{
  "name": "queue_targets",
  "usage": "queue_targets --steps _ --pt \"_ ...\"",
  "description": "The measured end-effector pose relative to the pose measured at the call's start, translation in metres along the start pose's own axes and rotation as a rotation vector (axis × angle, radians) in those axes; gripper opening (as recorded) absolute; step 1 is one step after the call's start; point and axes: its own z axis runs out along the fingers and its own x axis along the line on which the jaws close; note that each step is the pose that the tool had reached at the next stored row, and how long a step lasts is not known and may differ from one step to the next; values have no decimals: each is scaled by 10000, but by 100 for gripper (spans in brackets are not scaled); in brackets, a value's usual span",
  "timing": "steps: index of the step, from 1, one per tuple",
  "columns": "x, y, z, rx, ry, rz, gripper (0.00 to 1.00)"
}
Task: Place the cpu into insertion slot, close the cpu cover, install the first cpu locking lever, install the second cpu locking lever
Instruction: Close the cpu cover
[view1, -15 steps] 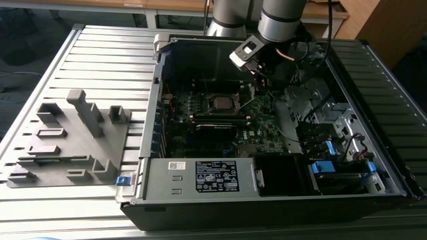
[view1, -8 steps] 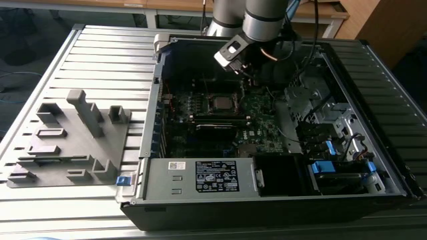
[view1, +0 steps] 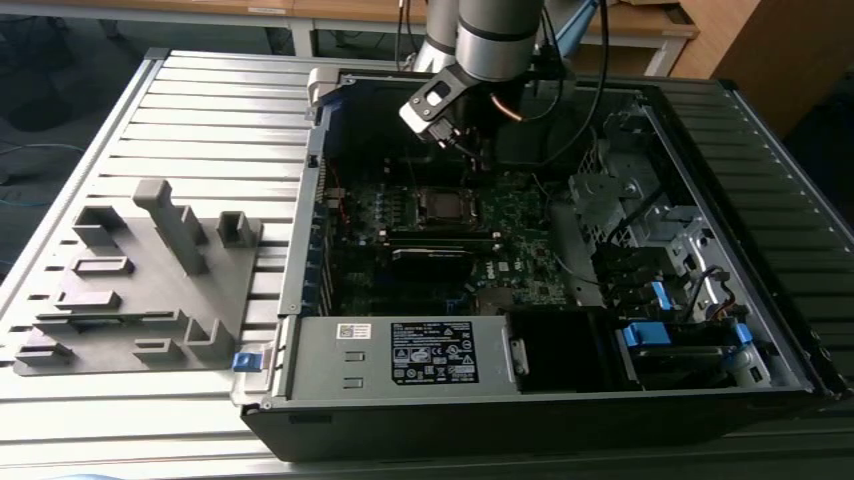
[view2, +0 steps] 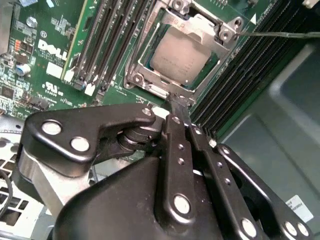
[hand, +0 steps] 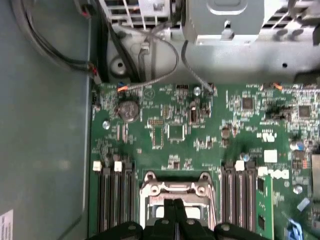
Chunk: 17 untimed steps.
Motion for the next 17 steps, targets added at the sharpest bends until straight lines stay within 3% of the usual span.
queue_targets --steps 17 --pt "-3 -29 41 62 -40 -20 11"
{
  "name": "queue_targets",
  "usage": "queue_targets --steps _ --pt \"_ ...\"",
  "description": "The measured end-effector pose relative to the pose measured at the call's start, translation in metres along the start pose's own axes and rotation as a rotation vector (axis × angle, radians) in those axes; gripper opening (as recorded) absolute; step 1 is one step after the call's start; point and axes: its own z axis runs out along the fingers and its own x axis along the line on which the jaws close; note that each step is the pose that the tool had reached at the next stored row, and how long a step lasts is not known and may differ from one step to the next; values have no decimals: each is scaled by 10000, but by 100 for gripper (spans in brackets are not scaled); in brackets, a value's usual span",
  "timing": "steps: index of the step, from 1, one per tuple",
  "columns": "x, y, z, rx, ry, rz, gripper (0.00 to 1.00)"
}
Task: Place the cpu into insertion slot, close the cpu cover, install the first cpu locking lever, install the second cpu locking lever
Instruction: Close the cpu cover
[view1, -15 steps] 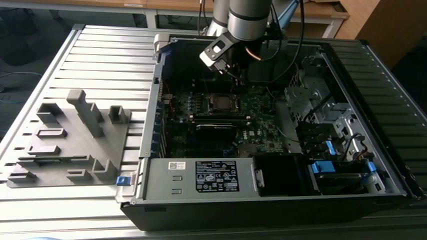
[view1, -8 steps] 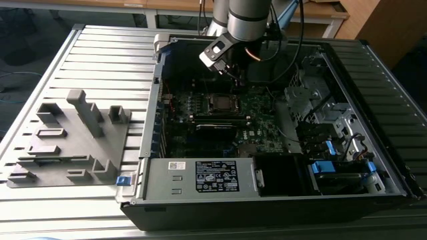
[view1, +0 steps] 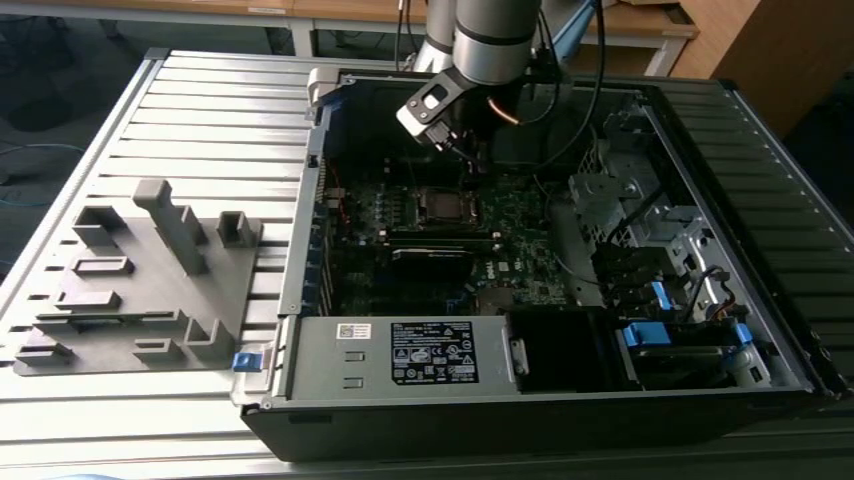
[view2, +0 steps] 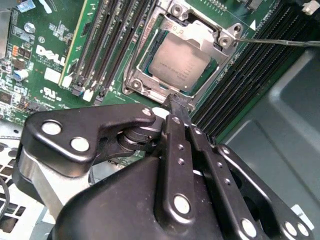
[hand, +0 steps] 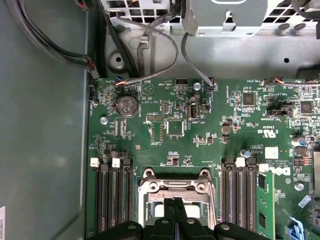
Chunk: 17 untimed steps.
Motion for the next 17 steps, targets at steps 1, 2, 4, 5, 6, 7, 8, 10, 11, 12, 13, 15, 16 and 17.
queue_targets --steps 1,2,4,5,6,7,8,10,11,12,13,15,16,17 --pt "0 -6 2 -1 1 0 11" --pt "-1 -14 4 -1 1 -1 11" --pt "-1 -30 8 -1 1 -1 11" --pt "-2 -37 10 0 0 0 11" --pt "-2 -41 11 0 0 0 11" --pt "-2 -42 12 1 -1 -1 11" --pt "-3 -42 13 0 -1 -2 11" --pt "-2 -43 13 0 -2 -1 11" --pt "-2 -43 13 0 -2 -1 11" --pt "-2 -45 13 0 -3 1 11" --pt "-2 -49 13 0 -3 1 11" --pt "-2 -57 14 0 -2 -1 11" --pt "-2 -58 14 0 -3 0 11" --pt "-2 -58 14 0 -2 -2 11"
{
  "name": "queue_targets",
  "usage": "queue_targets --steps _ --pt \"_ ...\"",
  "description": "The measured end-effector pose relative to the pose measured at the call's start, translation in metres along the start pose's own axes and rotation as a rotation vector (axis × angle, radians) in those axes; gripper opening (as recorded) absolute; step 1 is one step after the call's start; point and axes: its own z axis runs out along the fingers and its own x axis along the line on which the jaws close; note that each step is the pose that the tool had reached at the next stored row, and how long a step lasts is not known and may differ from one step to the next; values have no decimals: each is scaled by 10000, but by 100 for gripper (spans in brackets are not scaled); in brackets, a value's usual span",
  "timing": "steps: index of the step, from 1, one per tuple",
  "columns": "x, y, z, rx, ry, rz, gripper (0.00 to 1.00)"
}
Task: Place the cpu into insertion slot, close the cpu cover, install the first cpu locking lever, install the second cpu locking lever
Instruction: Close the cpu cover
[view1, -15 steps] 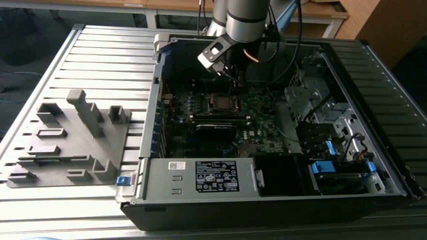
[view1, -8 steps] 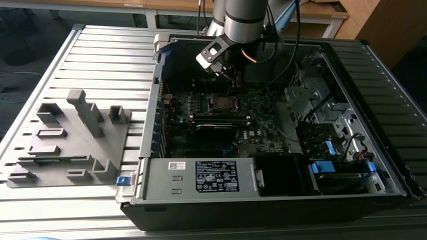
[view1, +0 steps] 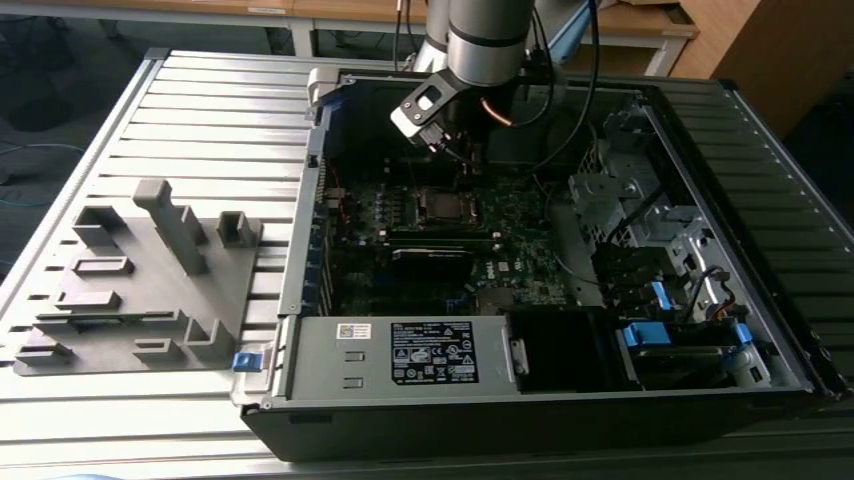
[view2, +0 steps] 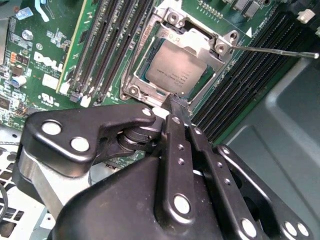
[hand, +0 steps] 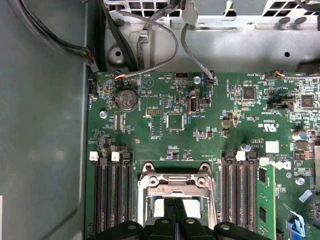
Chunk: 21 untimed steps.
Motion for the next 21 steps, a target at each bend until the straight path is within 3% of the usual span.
queue_targets --steps 6,14,21 --pt "0 -14 0 -1 1 3 11" --pt "-2 -143 -1 0 0 2 11" --pt "-2 -147 -1 0 -1 -25 11"
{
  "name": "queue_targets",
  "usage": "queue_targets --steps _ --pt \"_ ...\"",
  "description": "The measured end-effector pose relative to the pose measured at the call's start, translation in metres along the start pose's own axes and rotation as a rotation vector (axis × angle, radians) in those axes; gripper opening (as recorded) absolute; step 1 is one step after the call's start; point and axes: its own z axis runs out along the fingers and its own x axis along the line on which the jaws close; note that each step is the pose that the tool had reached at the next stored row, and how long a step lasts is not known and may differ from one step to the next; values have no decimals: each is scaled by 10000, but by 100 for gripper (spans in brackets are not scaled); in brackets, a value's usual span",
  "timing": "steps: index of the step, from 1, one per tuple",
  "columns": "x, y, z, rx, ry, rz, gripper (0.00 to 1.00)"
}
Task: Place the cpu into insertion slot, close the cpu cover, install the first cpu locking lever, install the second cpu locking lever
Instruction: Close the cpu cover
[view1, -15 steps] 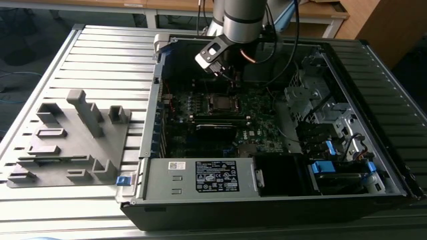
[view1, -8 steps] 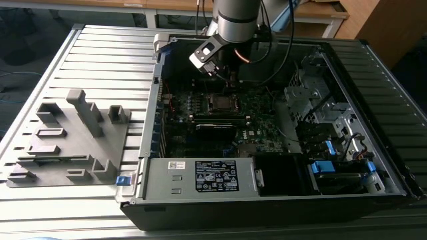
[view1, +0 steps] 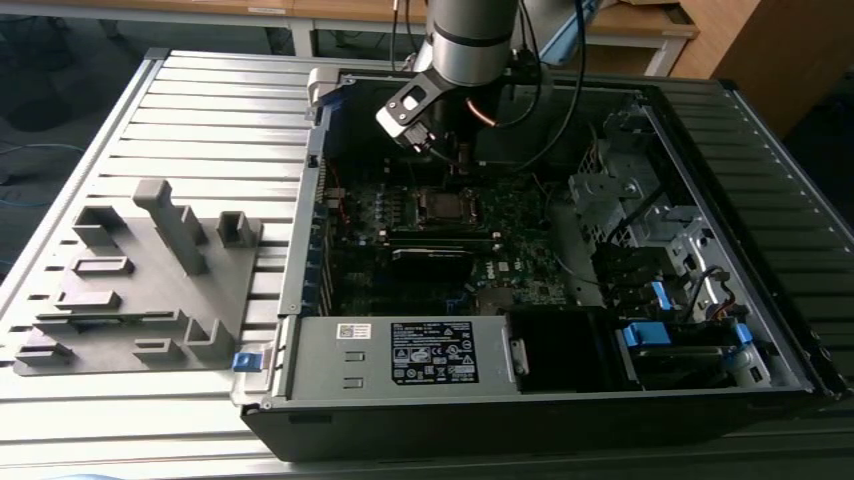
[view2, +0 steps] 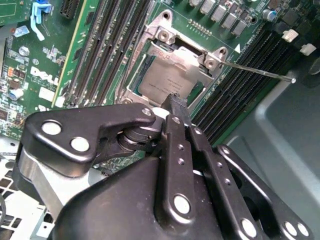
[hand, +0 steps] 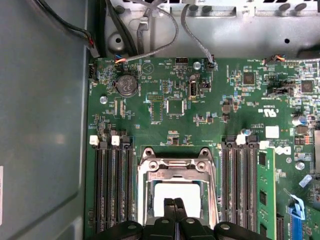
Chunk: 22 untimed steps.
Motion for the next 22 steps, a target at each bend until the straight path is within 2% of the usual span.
queue_targets --steps 2,22 --pt "0 0 0 4 12 -259 11" --pt "0 0 4 47 179 -3891 11"
